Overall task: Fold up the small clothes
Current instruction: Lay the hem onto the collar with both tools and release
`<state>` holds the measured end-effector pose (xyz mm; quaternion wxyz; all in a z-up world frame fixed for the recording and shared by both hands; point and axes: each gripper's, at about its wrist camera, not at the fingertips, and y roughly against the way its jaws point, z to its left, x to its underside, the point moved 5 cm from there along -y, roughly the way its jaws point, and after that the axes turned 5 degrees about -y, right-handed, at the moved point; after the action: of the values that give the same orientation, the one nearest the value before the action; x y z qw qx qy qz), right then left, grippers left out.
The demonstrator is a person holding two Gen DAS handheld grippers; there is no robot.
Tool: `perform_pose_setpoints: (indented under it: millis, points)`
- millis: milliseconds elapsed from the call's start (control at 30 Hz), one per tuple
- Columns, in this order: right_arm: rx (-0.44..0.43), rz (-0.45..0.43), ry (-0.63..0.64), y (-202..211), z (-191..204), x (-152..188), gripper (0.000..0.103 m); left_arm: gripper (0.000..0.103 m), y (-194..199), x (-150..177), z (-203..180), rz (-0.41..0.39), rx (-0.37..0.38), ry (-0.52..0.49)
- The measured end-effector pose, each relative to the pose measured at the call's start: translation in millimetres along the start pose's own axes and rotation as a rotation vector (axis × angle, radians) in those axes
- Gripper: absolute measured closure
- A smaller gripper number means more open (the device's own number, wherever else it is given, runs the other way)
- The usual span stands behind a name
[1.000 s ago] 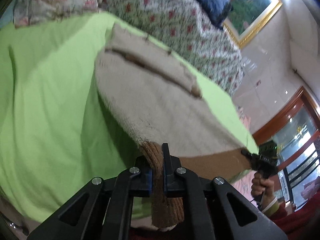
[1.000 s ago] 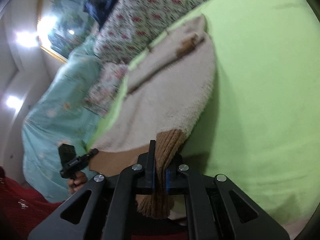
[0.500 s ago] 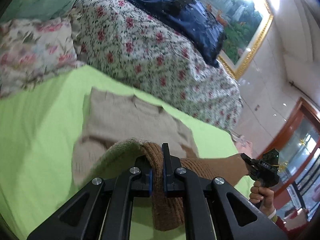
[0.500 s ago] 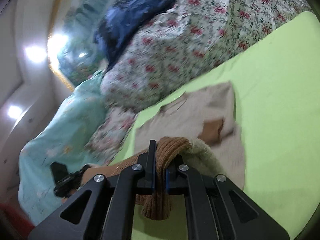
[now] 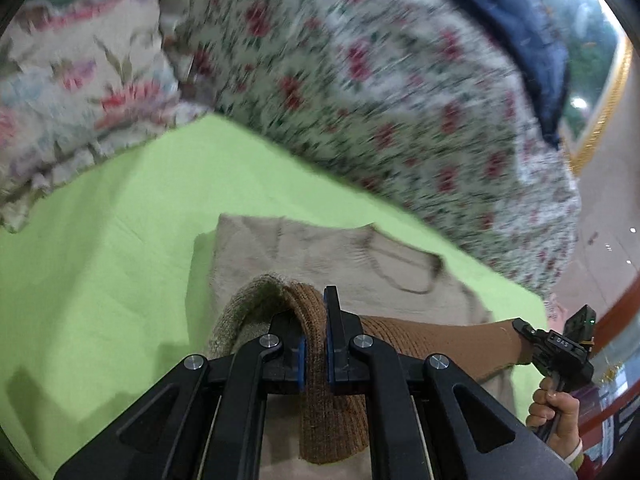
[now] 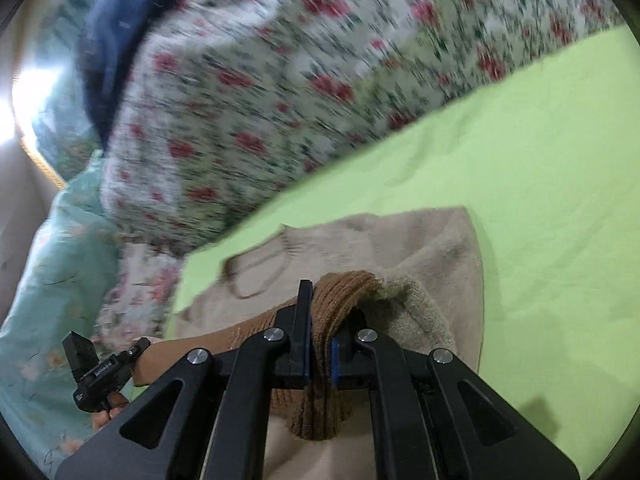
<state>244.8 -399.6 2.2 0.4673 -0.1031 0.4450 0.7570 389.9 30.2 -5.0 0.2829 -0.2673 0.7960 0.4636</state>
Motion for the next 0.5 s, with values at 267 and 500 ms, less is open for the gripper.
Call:
perform_pose_setpoints:
  millis: [267,500]
  points:
    - [0.038,0.057,-0.053,-32,-34,10,0.084,0.084,-47,25,22,0.106,-0.039,0.013]
    - [-0.073,0.023,0.178,34,16,50,0.065,0.058,2,90,-34,0.146,0.108,-0.115]
